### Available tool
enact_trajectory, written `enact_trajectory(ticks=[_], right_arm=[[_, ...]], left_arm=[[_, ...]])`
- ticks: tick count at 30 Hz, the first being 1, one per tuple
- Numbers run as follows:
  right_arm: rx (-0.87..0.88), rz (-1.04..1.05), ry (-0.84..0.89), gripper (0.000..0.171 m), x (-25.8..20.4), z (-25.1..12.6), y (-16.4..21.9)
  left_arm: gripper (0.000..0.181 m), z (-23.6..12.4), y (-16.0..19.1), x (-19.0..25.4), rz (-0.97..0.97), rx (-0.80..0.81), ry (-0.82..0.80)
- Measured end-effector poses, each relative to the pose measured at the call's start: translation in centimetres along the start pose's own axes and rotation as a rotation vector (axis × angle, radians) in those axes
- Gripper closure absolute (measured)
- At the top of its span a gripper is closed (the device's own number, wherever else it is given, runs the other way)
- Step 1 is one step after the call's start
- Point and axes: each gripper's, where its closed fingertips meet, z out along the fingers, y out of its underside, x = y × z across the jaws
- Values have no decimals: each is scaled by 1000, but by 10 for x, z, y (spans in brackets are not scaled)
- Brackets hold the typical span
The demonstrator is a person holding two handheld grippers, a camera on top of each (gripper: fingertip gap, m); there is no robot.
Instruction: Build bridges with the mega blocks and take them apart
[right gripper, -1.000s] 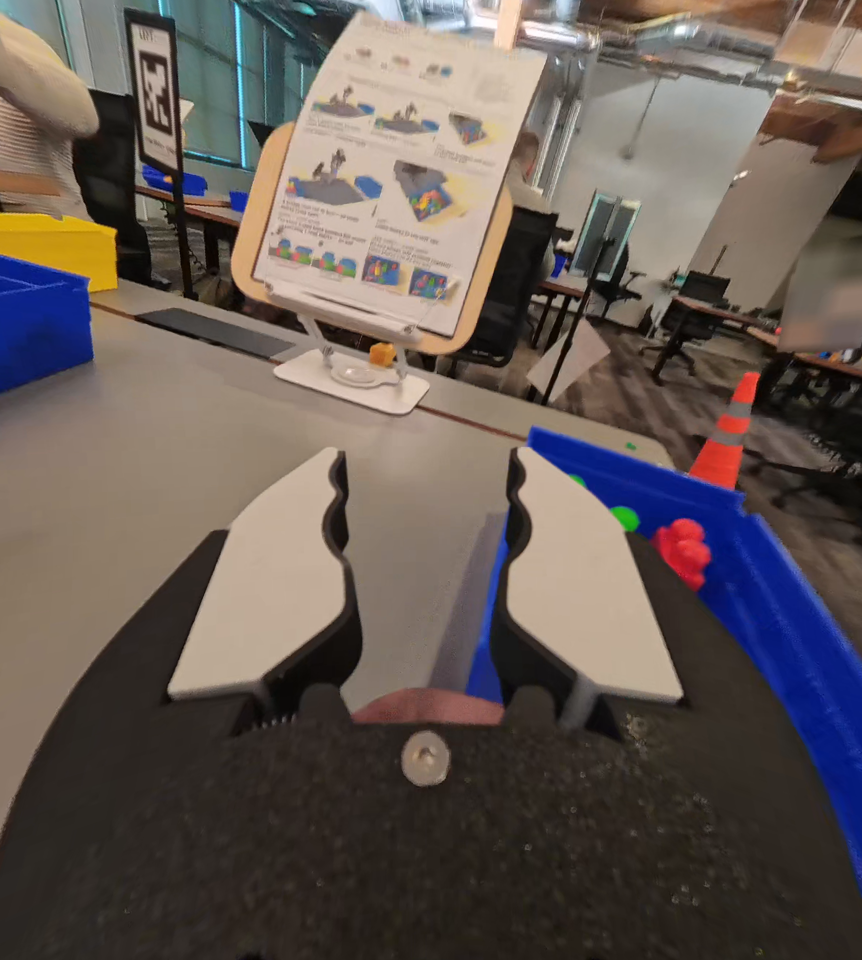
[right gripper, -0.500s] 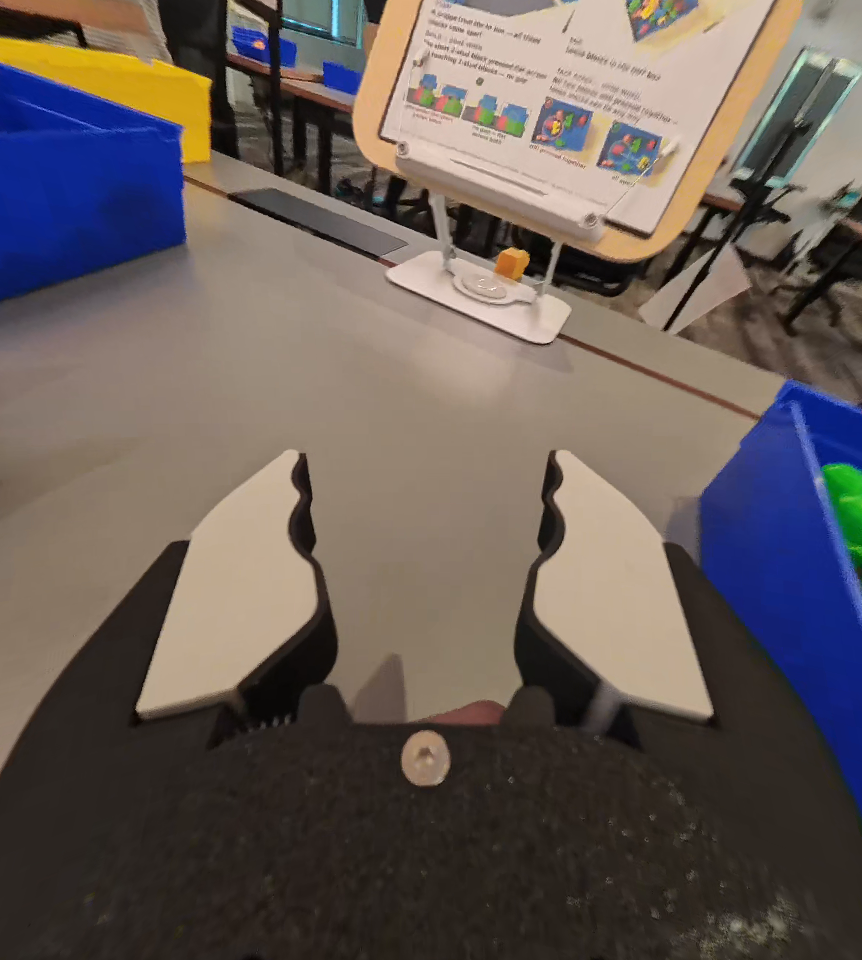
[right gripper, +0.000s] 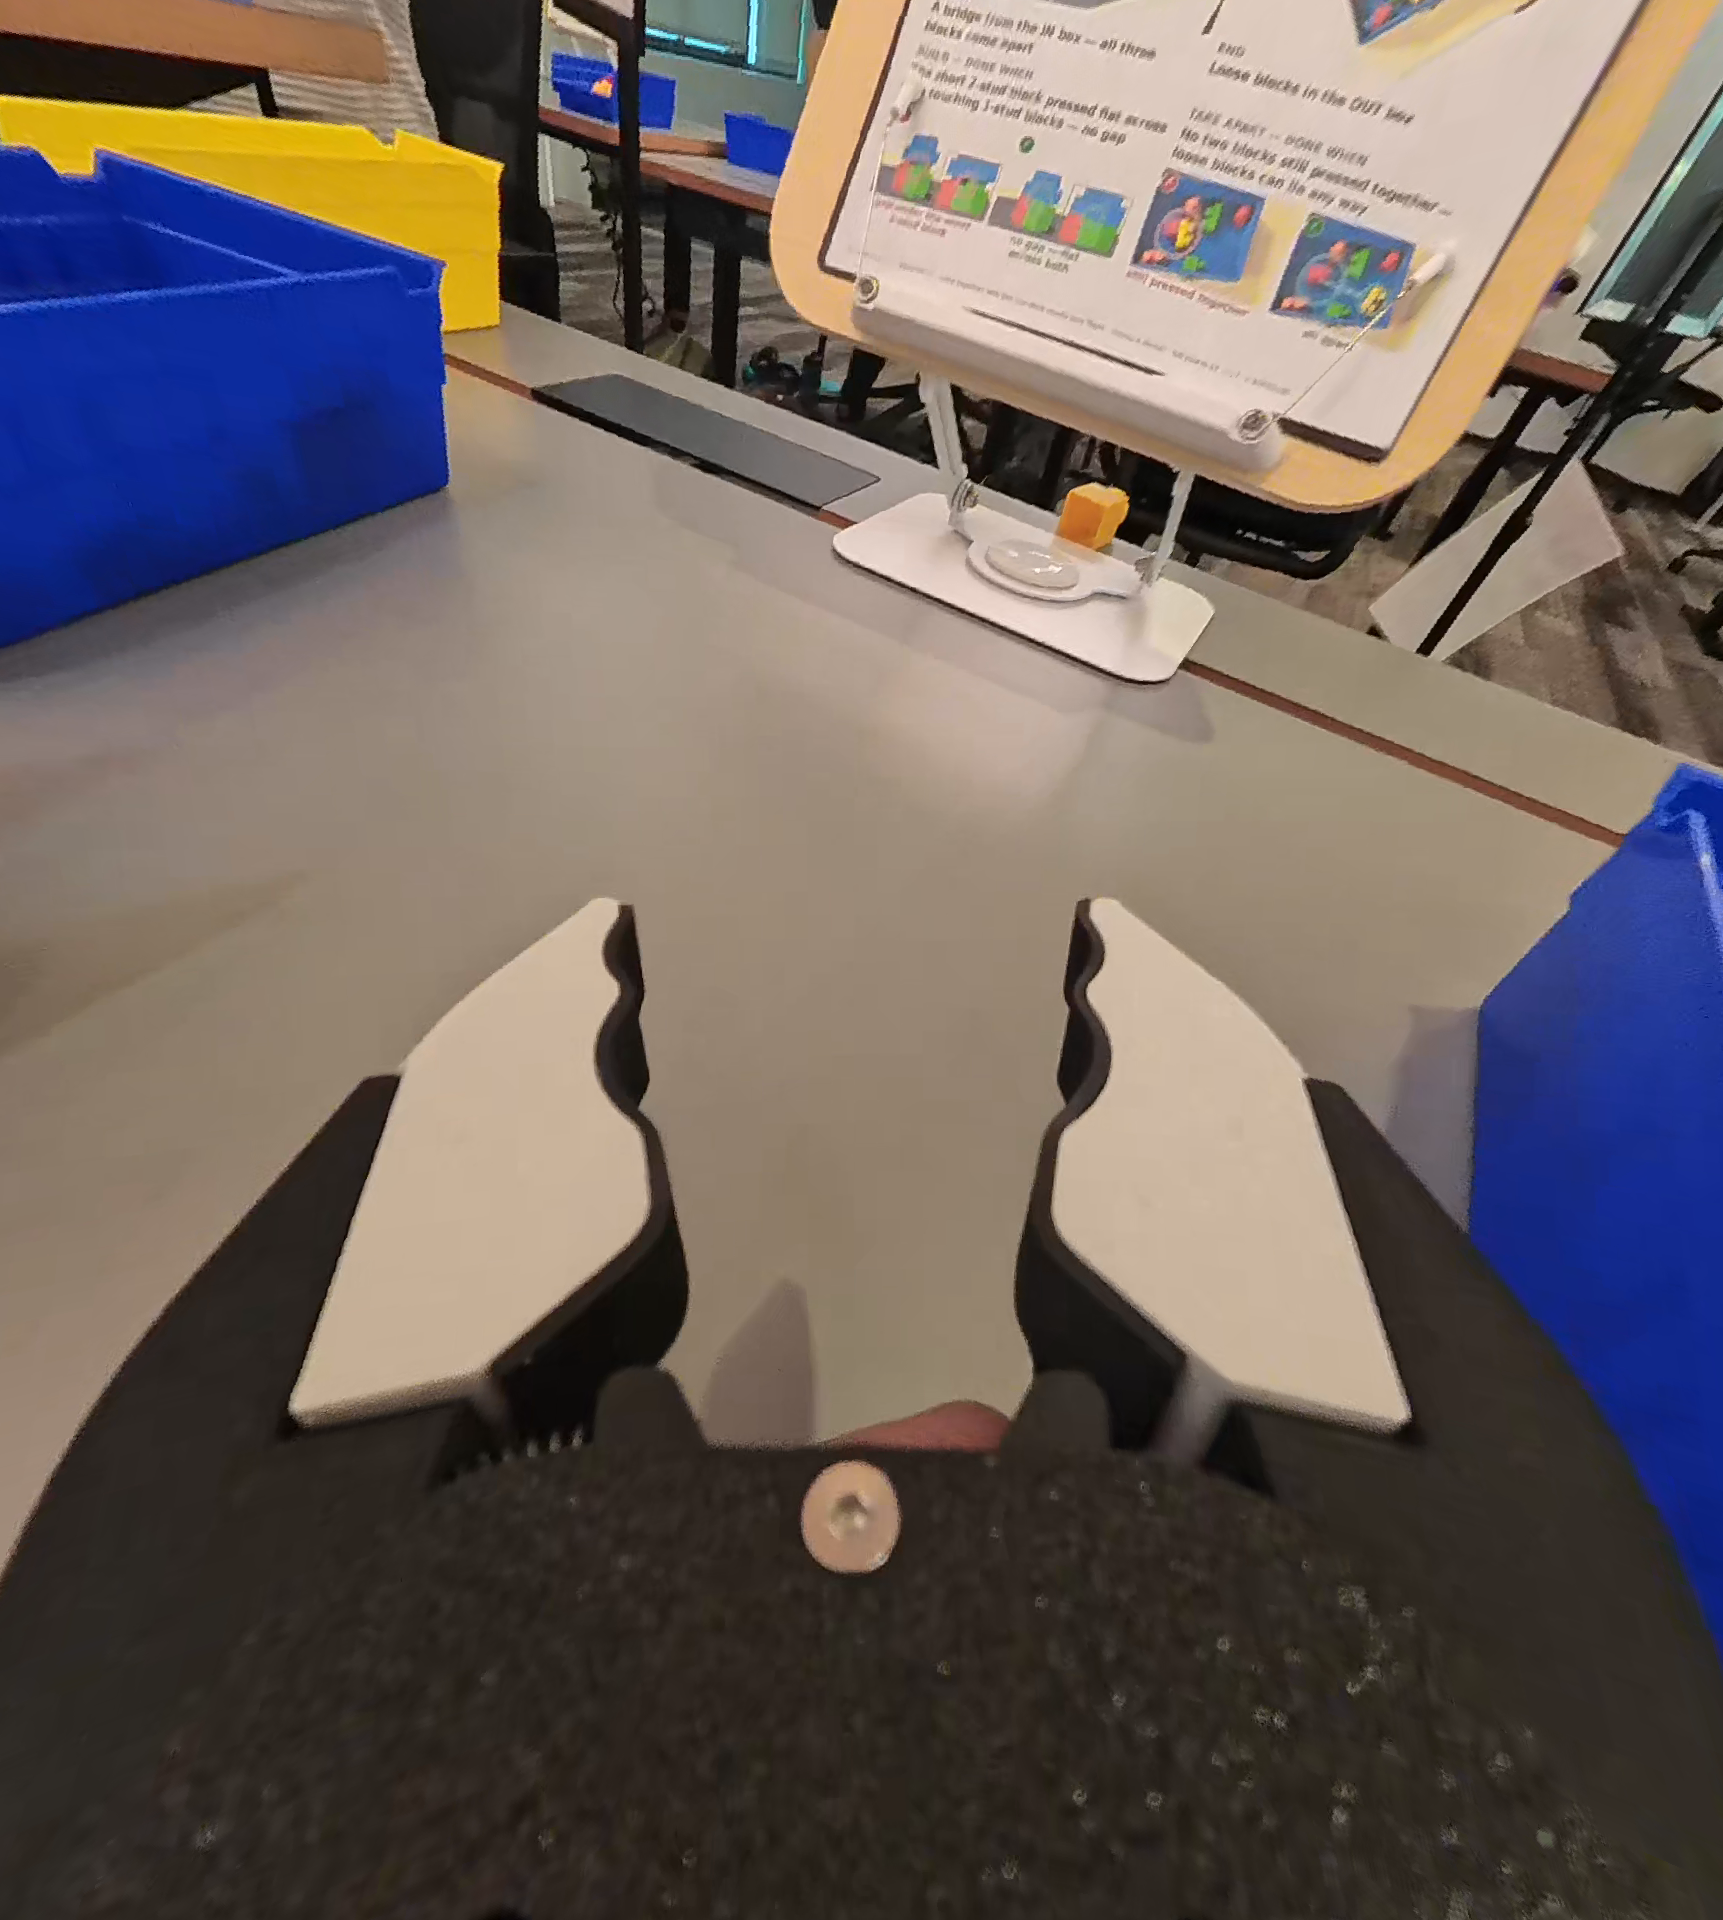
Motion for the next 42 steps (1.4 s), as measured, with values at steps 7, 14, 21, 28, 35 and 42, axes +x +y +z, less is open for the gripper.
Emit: enact_trajectory(ticks=[7,14,21,28,35,42], right_arm=[[5,2,-33,96,-12,4,-10],[1,-19,-44,98,-12,1,-13],[15,0,-66,99,-13,-3,-19],[22,7,-73,101,-9,-8,-23],[16,17,-88,101,-9,-8,-21],[5,20,-97,102,-10,-7,-19]], left_arm=[[111,-12,-6,-15,47,-32,-9],[115,-35,-40,-146,220,-342,-98],[115,3,11,-206,-72,-813,-31],[121,27,40,-219,-68,-933,-111],[126,30,56,-229,-93,-996,-157],[147,31,59,-229,-67,-1007,-167]])
